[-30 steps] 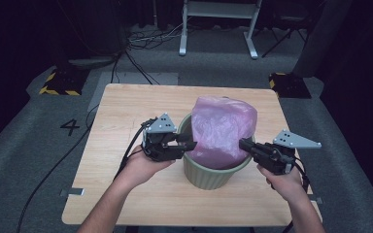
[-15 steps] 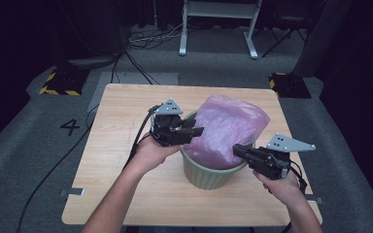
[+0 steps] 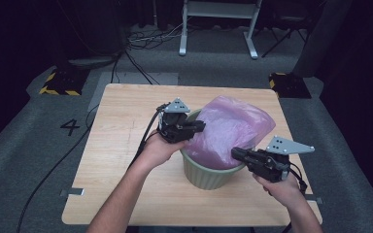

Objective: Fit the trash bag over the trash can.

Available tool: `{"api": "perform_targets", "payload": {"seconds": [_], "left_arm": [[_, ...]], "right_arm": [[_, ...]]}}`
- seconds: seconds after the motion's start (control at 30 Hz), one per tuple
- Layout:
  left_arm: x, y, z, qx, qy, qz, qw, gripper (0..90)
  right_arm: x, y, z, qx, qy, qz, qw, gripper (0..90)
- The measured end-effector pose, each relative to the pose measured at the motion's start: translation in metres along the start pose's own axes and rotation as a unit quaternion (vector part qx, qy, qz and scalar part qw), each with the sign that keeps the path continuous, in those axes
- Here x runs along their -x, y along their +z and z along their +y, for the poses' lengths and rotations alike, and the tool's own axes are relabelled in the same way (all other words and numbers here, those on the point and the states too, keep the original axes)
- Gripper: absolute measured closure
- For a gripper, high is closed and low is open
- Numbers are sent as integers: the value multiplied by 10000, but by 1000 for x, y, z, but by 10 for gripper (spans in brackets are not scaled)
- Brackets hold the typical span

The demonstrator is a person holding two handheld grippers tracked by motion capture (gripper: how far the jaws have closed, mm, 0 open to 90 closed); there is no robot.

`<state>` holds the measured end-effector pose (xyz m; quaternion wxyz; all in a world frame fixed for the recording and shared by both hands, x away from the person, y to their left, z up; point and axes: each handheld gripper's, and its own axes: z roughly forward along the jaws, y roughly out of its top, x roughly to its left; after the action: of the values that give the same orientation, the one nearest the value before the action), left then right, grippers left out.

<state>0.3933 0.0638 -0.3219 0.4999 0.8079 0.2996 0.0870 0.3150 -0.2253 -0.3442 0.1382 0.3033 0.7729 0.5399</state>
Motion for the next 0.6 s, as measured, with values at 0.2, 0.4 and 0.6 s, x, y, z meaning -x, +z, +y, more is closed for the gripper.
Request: {"api": "perform_targets", "payload": {"seconds": [0.2, 0.4, 0.6], "left_arm": [[6, -4, -2, -1, 170, -41, 9998, 900], [11, -2, -3, -164, 286, -138, 9994, 899], [12, -4, -2, -108, 285, -170, 9994, 898]], "right_arm": [[3, -6, -1, 85, 48, -43, 9999, 713], [15, -27, 0, 362, 320, -245, 9985, 487], [53, -36, 5, 667, 1131, -1005, 9862, 244]]}}
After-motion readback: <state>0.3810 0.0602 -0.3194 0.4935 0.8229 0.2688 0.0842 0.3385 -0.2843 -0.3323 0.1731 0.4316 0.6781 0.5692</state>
